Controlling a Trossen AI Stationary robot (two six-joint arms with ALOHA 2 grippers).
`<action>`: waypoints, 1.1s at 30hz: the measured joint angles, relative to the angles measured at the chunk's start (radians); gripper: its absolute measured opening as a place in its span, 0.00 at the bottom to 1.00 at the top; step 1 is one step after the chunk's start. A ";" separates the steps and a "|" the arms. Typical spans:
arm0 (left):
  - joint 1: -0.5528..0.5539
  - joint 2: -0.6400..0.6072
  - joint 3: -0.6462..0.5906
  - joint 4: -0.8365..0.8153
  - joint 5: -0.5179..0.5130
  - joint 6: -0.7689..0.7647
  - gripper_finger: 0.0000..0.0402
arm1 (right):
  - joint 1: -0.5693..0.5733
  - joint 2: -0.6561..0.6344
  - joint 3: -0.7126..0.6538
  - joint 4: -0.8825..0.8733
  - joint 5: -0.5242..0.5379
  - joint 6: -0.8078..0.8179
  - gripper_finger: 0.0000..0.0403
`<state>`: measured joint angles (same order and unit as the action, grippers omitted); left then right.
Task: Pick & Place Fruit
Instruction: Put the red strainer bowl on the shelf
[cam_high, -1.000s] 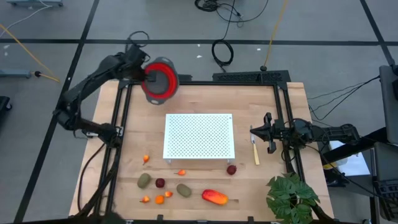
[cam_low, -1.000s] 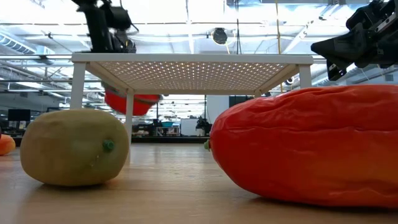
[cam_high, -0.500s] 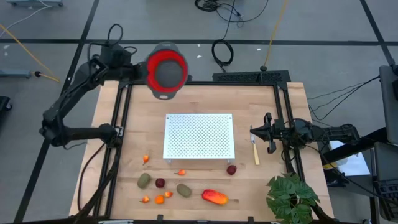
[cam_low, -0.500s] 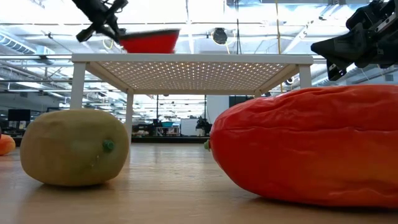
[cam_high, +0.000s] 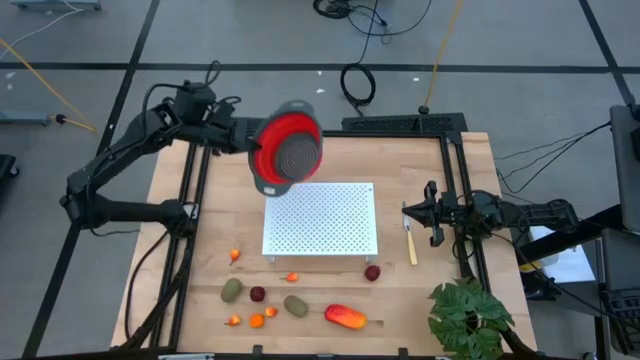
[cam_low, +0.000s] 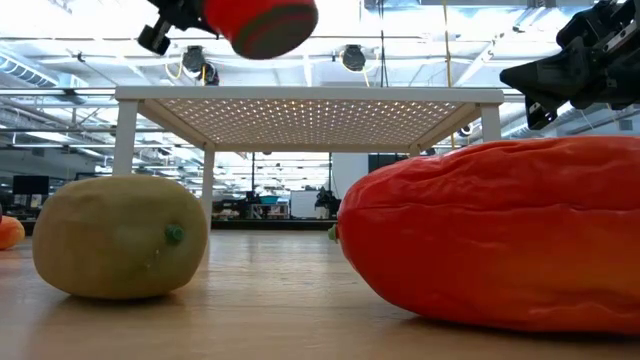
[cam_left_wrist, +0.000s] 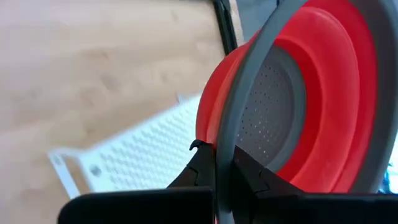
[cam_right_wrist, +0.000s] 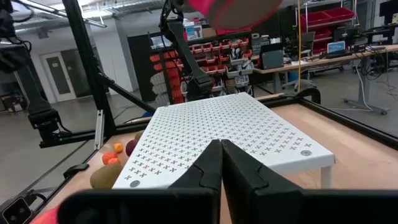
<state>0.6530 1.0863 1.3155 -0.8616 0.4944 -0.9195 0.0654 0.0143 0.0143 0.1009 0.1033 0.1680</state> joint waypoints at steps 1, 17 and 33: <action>-0.021 0.000 0.000 0.000 0.003 -0.017 0.01 | 0.000 0.000 0.000 0.000 0.000 0.000 0.00; -0.306 0.000 0.000 -0.076 -0.122 -0.100 0.01 | 0.000 0.000 0.000 0.000 0.000 0.000 0.00; -0.450 0.035 0.001 -0.238 -0.338 -0.017 0.01 | 0.000 0.000 0.000 0.000 0.000 0.000 0.00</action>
<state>0.2028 1.1211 1.3167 -1.1000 0.1561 -0.9369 0.0652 0.0143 0.0142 0.1005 0.1034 0.1677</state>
